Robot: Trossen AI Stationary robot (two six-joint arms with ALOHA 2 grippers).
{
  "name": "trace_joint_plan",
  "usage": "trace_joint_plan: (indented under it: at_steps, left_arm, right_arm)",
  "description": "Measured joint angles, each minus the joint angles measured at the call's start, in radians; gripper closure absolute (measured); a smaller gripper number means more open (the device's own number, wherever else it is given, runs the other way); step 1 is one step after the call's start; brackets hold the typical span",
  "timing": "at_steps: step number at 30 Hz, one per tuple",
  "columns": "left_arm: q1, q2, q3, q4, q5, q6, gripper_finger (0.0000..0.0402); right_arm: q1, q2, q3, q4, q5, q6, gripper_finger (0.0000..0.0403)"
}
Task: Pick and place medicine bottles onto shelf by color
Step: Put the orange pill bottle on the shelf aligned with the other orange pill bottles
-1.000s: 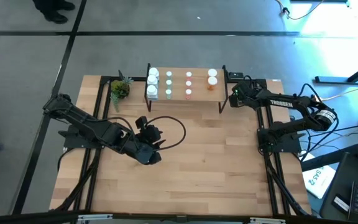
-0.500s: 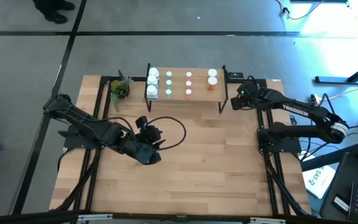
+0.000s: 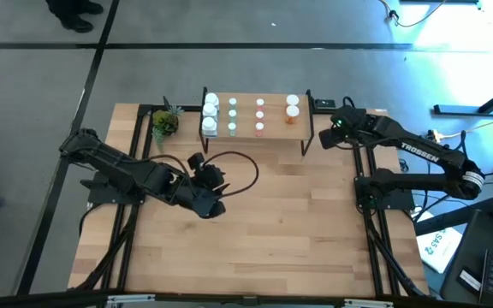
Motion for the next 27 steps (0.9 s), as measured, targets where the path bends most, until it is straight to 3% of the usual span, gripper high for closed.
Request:
trace_joint_plan:
  at_steps: [8, 19, 27]
  left_arm:
    - [0.000, 0.000, 0.000, 0.007, 0.031, 0.000, 0.0250]
    - [0.000, 0.000, 0.000, 0.007, 0.033, 0.000, 0.0250]
    - [0.000, 0.000, 0.000, 0.007, 0.033, 0.000, 0.0250]
  right_arm:
    - [0.000, 0.000, 0.001, 0.005, -0.244, -0.029, 0.0289]
    - [0.000, 0.000, 0.000, 0.006, -0.241, 0.212, 0.0289]
    - [-0.001, 0.000, 0.000, 0.025, -0.241, 0.237, 0.0289]
